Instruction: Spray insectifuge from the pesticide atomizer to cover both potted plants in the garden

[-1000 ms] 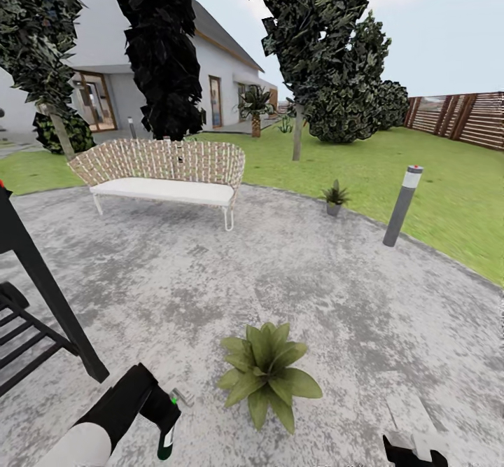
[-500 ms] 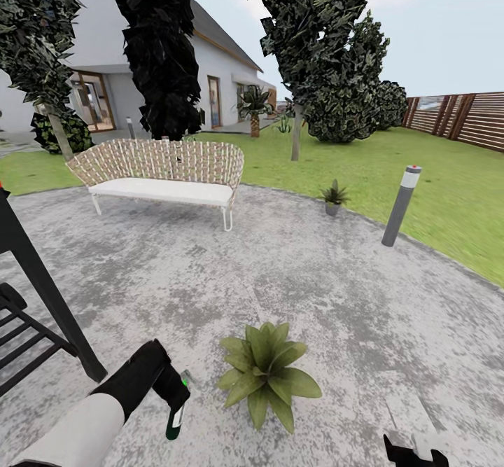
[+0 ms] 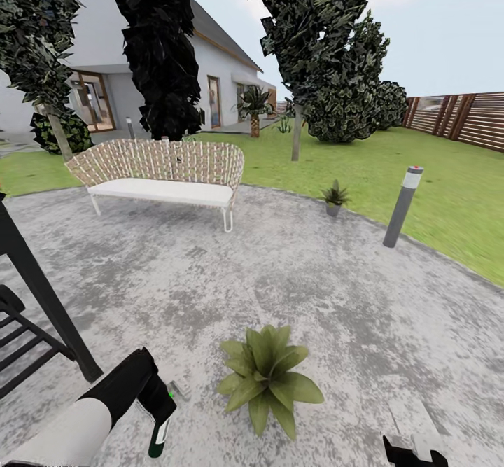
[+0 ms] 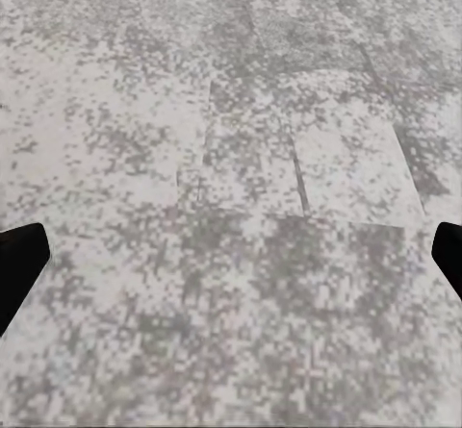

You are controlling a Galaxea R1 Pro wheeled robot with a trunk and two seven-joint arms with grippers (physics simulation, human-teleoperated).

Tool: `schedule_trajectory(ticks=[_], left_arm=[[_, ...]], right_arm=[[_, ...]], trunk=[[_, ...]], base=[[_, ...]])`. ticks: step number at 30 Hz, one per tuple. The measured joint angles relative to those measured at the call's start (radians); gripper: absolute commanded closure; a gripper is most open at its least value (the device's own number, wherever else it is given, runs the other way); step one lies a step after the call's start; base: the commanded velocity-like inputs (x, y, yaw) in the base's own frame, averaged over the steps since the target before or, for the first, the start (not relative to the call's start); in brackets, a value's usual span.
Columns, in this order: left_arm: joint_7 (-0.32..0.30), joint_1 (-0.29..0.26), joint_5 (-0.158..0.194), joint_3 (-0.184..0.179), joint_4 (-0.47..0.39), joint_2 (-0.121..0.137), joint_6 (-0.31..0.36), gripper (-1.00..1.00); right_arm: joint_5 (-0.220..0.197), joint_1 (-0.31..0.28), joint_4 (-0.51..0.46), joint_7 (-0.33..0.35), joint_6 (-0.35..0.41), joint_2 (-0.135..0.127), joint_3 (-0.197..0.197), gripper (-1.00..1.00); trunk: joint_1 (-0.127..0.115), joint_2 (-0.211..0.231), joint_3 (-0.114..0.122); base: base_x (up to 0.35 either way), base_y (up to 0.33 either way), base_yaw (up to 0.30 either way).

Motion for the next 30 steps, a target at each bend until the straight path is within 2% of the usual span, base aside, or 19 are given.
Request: schedule_trajectory(ticks=[9, 16, 21, 25, 30], left_arm=[[-0.002, -0.017, -0.004, -0.004, -0.007, -0.027, 0.008, 1.0], [0.003, -0.003, -0.006, -0.004, 0.009, -0.025, 0.003, 1.0], [0.011, 0.001, -0.007, -0.003, 0.054, -0.015, -0.001, 1.0], [0.03, 0.002, -0.006, -0.002, 0.05, -0.013, -0.003, 1.0], [0.027, -0.012, -0.006, -0.008, 0.038, -0.019, 0.0, 1.0]], right_arm=[[0.0, 0.0, 0.0, 0.001, 0.0, 0.001, 0.0, -1.0], [0.0, 0.0, -0.002, 0.001, 0.0, 0.001, -0.001, -1.0], [0.0, 0.0, -0.002, 0.001, 0.0, 0.001, 0.0, -1.0], [0.0, 0.0, -0.001, 0.001, 0.0, 0.001, 0.0, -1.0], [0.0, 0.0, -0.001, 0.001, 0.001, 0.001, 0.0, -1.0]], trunk=[[0.0, 0.0, 0.0], [0.001, 0.0, 0.0], [0.0, 0.0, 0.0], [0.0, 0.0, 0.0], [0.0, 0.0, 0.0]], base=[[0.1, 0.034, 0.0], [0.001, 0.0, -0.014], [0.0, 0.0, -0.237], [0.0, 0.0, -0.245], [0.0, 0.0, -0.043]])
